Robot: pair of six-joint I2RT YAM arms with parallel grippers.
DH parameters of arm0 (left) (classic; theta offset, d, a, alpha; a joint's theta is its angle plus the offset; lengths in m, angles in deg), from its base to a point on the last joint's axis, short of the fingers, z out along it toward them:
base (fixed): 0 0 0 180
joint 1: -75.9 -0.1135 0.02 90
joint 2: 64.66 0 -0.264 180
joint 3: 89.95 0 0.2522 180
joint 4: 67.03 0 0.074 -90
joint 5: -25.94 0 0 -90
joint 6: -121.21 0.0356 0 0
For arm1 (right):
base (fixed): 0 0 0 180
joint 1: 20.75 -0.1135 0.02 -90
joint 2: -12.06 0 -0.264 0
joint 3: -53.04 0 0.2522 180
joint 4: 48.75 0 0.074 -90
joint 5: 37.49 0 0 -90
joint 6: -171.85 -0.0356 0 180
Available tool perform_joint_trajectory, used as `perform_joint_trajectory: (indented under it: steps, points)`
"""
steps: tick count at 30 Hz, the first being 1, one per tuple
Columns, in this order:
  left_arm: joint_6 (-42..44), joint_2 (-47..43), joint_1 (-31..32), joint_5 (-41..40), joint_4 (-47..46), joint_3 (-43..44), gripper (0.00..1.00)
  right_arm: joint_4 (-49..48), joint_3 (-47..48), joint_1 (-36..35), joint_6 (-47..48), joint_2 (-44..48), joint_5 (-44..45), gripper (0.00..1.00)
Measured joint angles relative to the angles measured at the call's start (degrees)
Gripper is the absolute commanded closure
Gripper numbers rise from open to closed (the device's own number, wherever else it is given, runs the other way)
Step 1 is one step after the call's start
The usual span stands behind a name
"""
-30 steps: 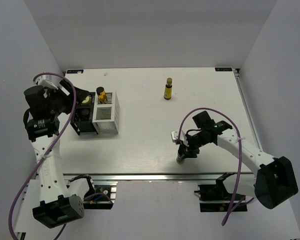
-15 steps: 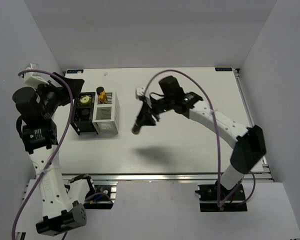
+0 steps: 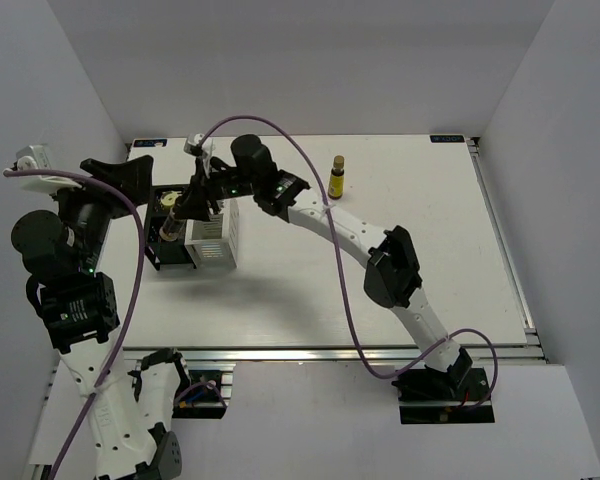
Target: Organize the condiment bottles
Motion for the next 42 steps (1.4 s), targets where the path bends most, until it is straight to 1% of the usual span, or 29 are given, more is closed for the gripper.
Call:
perform_joint_trajectory:
  steps: [7,14,23,42]
  points:
    - [0.2,-1.5,0.0,-2.4,0.4,-0.8,0.13,-10.4,2.1,-3.6,-4.9,-4.8,5.4,1.0]
    - [1.1,-0.1,0.0,-2.4,2.4,-0.7,0.12,-14.8,2.1,-4.7,-5.7,-8.0,10.6,1.0]
    - [1.4,0.5,0.0,-1.5,4.0,-0.7,0.12,-16.4,2.1,-4.5,-3.0,-11.1,15.8,1.0]
    - [1.8,-1.2,0.0,-1.2,5.7,-0.7,0.12,-15.4,0.0,-4.7,5.5,-11.3,17.0,1.0]
